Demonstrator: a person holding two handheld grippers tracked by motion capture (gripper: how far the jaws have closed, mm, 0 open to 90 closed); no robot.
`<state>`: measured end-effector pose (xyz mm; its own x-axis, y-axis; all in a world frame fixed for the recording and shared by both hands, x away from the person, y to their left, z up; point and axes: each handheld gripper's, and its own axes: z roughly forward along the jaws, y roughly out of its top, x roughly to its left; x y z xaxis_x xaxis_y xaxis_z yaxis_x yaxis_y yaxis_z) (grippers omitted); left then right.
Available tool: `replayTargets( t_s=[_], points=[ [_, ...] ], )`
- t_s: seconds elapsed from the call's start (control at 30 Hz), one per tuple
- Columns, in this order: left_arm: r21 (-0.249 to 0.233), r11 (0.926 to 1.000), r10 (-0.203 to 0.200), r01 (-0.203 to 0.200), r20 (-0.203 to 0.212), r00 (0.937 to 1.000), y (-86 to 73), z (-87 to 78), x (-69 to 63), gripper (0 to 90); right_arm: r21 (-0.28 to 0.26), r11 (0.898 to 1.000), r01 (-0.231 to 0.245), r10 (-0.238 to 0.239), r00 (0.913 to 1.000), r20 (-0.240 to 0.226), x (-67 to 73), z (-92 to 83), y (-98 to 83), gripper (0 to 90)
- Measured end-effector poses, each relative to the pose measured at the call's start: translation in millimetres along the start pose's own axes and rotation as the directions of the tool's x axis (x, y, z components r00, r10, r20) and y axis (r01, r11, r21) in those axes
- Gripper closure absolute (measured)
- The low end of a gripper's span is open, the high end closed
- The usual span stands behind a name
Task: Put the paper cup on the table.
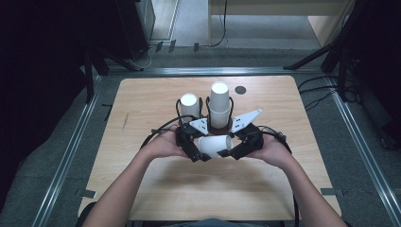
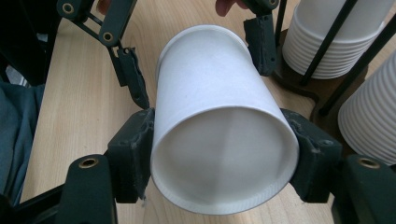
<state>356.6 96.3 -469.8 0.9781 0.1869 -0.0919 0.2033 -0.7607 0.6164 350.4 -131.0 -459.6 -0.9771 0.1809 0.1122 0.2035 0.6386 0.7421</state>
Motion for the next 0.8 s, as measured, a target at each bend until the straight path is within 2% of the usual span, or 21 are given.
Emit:
replayTargets(
  t_s=[0.23, 0.3, 0.43, 0.8],
  points=[
    [-0.085, 0.9957, -0.036, 0.036, 0.005, 0.9993, -6.6, -5.5, 2.3, 8.5, -0.033, 0.999, -0.013, 0.013, 0.9999, -0.001, -2.2, -6.6, -1.7, 32.9],
    [-0.112, 0.9929, -0.037, 0.04, 0.029, 0.9989, -8.4, -7.6, 2.2, 8.6, -0.043, 0.999, -0.014, 0.014, 0.9999, -0.003, -2.1, -8.0, -1.5, 32.8],
    [-0.147, 0.988, -0.042, 0.049, 0.046, 0.998, -10.2, -9.1, 2.0, 8.8, -0.059, 0.998, -0.012, 0.011, 0.9999, -0.011, -1.1, -9.4, -0.5, 32.8],
    [-0.172, 0.984, -0.038, 0.049, 0.064, 0.9972, -10.7, -3.1, -0.4, 10.6, -0.099, 0.995, -0.005, 0.001, 0.9994, -0.035, 2.0, -11.8, 5.2, 32.8]
  ],
)
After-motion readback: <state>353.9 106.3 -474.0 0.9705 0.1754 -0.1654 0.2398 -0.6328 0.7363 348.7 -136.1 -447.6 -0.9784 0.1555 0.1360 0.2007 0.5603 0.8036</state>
